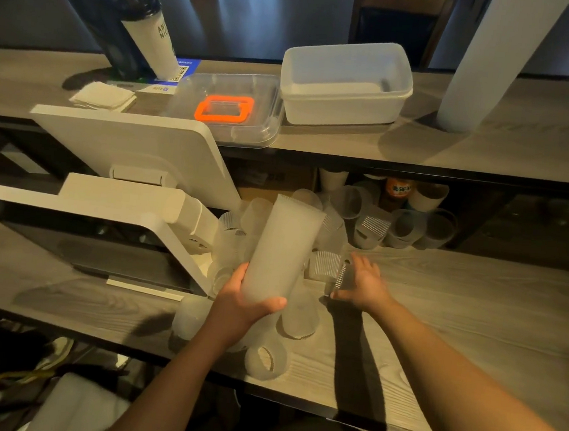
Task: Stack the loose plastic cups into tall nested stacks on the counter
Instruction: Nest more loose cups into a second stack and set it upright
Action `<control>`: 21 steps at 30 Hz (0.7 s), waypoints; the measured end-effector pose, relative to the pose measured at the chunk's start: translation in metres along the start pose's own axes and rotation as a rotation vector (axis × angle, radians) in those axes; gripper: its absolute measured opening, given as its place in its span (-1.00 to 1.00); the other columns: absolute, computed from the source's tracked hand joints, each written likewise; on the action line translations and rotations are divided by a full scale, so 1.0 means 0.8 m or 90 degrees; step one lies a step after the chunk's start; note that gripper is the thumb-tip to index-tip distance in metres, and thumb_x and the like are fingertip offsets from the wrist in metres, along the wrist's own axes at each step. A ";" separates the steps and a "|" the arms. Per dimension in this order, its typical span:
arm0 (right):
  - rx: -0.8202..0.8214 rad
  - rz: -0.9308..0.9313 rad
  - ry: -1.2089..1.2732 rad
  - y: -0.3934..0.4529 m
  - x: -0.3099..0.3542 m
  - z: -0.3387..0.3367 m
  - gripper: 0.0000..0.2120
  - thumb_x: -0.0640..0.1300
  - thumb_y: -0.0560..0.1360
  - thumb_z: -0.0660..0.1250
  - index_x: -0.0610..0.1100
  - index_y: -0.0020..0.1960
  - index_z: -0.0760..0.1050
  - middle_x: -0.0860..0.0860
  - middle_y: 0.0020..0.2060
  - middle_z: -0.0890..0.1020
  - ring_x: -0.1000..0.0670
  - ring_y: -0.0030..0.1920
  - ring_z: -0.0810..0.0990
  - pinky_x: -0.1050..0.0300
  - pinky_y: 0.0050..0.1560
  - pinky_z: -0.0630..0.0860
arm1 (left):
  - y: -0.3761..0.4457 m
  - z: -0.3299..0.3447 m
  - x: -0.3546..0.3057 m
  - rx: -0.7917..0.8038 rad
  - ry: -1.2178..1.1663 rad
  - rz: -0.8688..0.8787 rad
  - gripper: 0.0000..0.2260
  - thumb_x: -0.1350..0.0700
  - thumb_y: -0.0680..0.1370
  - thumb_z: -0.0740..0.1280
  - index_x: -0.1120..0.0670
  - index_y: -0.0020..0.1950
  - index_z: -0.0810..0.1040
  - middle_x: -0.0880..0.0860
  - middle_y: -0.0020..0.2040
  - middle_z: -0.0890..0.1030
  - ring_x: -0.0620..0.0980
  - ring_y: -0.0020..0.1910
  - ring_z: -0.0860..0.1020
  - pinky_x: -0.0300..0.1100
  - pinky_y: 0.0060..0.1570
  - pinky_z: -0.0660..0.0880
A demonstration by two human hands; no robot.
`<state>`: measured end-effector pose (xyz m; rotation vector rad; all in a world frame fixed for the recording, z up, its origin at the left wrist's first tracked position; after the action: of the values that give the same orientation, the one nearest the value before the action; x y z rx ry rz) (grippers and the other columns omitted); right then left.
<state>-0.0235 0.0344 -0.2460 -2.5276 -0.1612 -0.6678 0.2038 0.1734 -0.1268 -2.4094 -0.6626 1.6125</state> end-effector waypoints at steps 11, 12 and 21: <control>-0.061 0.148 0.067 -0.012 -0.019 -0.010 -0.18 0.17 0.40 0.52 -0.14 0.49 0.24 -0.16 0.33 0.49 -0.21 0.33 0.48 -0.10 0.27 0.52 | 0.005 -0.021 0.000 -0.043 0.044 0.016 -0.17 -0.39 0.10 0.42 -0.15 0.29 0.29 -0.18 0.10 0.43 -0.12 0.06 0.50 -0.31 -0.17 0.50; -0.065 0.170 0.101 -0.016 -0.022 -0.014 -0.19 0.14 0.42 0.52 -0.16 0.48 0.24 -0.17 0.31 0.50 -0.21 0.30 0.51 -0.08 0.22 0.55 | 0.005 -0.021 -0.001 -0.047 0.051 0.023 -0.18 -0.39 0.10 0.43 -0.15 0.28 0.30 -0.20 0.09 0.42 -0.12 0.05 0.50 -0.32 -0.18 0.50; -0.089 0.187 0.392 -0.042 0.006 -0.081 -0.26 0.07 0.43 0.50 -0.15 0.49 0.30 -0.17 0.37 0.46 -0.17 0.29 0.49 -0.12 0.24 0.54 | 0.010 -0.003 -0.002 -0.014 0.042 -0.004 -0.19 -0.39 0.13 0.42 -0.08 0.29 0.37 -0.07 0.15 0.48 -0.02 0.10 0.52 -0.05 0.00 0.61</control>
<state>-0.0555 0.0302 -0.1798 -2.2760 0.4770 -1.3189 0.2076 0.1658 -0.1272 -2.4604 -0.6792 1.5246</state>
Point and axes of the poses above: each hand's wrist, its own y-axis towards the middle knuckle, its own z-axis out of the palm, x = y × z, the point moved 8 cm from there along y, towards the middle knuckle
